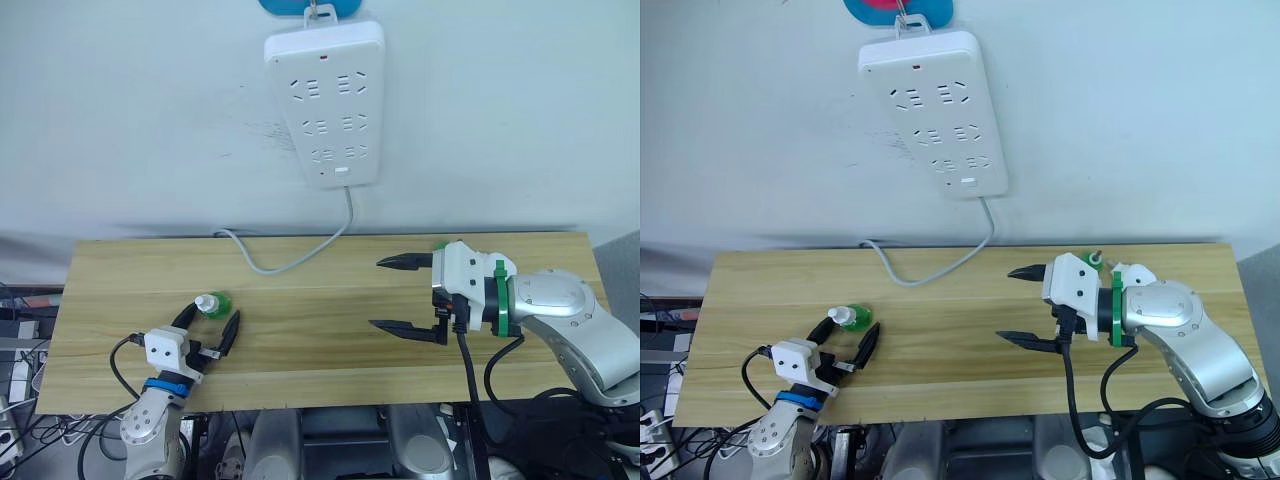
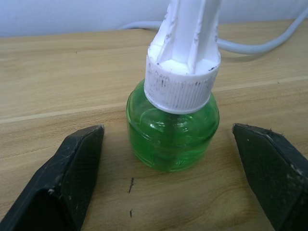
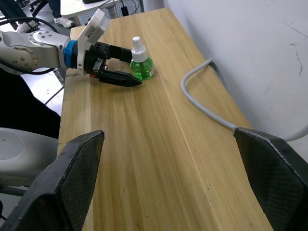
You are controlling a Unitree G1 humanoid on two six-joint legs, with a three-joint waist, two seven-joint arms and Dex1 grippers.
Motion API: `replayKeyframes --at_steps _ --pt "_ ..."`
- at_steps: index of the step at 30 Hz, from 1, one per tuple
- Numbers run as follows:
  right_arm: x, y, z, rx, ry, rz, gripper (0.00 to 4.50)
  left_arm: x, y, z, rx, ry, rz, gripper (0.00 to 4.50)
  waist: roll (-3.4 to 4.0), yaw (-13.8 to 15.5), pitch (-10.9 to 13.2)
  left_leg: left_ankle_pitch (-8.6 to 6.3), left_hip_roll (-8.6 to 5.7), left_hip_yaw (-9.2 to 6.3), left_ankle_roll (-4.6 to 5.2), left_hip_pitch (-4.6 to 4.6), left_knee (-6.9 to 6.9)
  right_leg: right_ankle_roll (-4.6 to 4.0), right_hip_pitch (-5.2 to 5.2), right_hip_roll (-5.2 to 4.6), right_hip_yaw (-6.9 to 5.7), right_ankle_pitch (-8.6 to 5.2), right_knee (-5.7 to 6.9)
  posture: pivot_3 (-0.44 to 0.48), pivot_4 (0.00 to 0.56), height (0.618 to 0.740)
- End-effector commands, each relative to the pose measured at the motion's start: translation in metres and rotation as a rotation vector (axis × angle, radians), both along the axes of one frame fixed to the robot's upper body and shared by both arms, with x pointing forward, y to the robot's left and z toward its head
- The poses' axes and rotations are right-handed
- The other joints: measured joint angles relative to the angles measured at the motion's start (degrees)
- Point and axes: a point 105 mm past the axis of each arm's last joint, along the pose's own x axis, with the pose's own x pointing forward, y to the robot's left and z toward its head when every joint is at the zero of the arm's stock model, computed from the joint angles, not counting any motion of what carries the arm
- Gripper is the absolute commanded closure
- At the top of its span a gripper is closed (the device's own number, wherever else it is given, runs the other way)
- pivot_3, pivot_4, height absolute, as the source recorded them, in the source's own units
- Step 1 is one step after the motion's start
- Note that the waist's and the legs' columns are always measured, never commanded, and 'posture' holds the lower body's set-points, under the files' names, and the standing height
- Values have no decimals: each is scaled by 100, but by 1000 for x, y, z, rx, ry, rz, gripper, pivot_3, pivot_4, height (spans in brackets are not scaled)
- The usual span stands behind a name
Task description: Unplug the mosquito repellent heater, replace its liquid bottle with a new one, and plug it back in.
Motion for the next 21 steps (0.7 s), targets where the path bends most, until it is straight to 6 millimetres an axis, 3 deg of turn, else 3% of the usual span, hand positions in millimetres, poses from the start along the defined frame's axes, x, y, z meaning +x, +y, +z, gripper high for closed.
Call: replayKeyframes --at_steps 1,8,11,17,21 --pt "-7 3 8 15 -34 20 27 -4 3 -6 9 18 7 0 0 -1 0 0 0 0 0 0 0 0 0 0 -1 0 0 -223 489 740" --pt "-7 2 9 14 -35 12 27 -2 -1 -9 2 26 -6 0 0 -7 0 3 0 2 -6 0 -17 0 0 0 -1 0 -16 -232 488 740" --pt "-7 2 9 15 -35 8 0 -3 -2 -10 -9 29 -8 583 0 -13 0 7 0 4 -12 1 -31 0 1 -1 -1 0 -28 -233 488 740" --pt "-7 2 9 16 -35 7 0 -5 -3 -11 -8 34 -12 2273 0 -19 0 12 0 9 -20 1 -64 0 0 -2 -6 0 -54 -228 488 740" --pt "-7 4 9 18 -35 9 0 -6 -2 -11 11 30 -9 2285 0 -17 0 12 0 11 -20 1 -67 1 0 -3 -6 0 -56 -225 487 740"
